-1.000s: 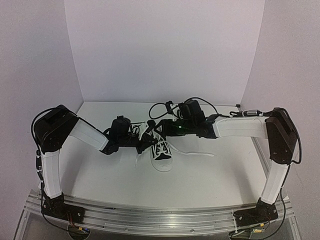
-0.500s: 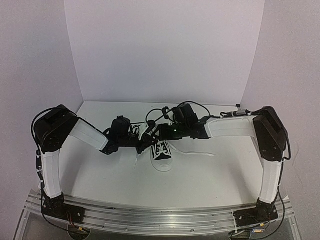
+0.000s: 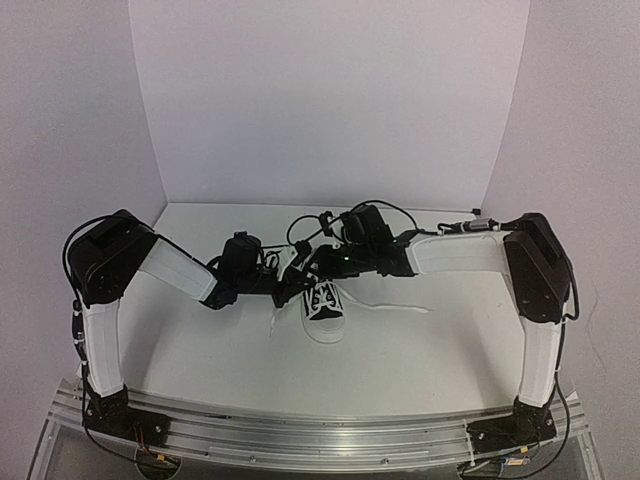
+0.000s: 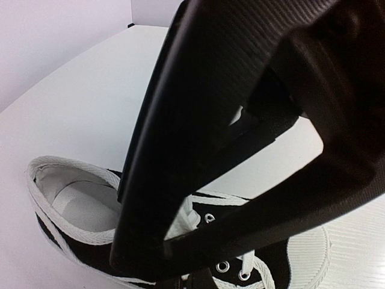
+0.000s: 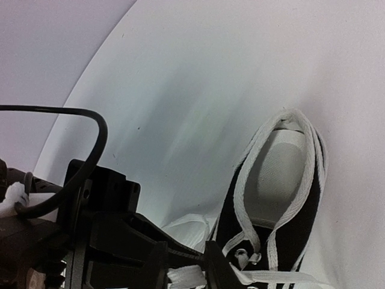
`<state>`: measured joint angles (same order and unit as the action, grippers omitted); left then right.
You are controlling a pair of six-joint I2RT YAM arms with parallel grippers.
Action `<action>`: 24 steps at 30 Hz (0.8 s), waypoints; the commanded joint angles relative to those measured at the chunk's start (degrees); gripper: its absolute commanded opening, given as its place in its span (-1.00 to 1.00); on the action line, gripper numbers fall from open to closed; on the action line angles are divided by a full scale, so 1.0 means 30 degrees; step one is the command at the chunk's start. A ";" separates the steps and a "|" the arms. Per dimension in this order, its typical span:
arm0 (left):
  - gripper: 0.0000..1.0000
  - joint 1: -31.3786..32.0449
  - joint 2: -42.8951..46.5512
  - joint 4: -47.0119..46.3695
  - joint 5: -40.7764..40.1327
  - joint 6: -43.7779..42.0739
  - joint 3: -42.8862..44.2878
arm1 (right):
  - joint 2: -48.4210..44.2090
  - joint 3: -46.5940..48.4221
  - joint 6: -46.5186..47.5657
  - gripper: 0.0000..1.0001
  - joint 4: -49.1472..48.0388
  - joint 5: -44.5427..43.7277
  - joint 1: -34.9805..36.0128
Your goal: Tie the shoes
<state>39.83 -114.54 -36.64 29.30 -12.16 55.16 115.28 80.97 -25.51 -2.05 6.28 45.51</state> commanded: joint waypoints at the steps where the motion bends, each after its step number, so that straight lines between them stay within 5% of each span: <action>1: -1.00 0.0095 -0.0229 -0.0458 -0.0120 -0.0285 0.0702 | 0.0038 0.0474 0.0178 -0.81 -0.0159 0.0227 0.0119; 8: -0.99 0.0083 -0.0199 0.0034 0.0215 -0.0293 0.0827 | -0.0125 0.0323 0.0678 -1.00 -0.0222 0.0571 0.0105; 10: -0.75 0.0078 0.0057 0.0683 0.0720 -0.0464 0.0841 | -0.0293 0.0149 0.1199 -1.00 -0.0349 0.0828 0.0118; 13: -0.08 -0.0118 0.1236 0.2153 0.1226 -0.1324 0.0417 | -0.0577 -0.0095 0.2301 -1.00 -0.0543 0.1702 0.0041; 15: 0.09 -0.0444 0.2193 0.3311 0.2022 -0.2077 -0.0075 | -0.0810 -0.0370 0.2951 -1.00 -0.0945 0.2439 0.0011; 24: 0.07 -0.1941 0.2728 0.5007 0.5663 -0.3240 0.0848 | -0.1443 -0.2185 0.5190 -1.00 -0.3604 0.4676 -0.0511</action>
<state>35.39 -107.31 -23.85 39.03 -18.38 55.17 114.24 76.45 -14.10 -6.33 15.61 45.09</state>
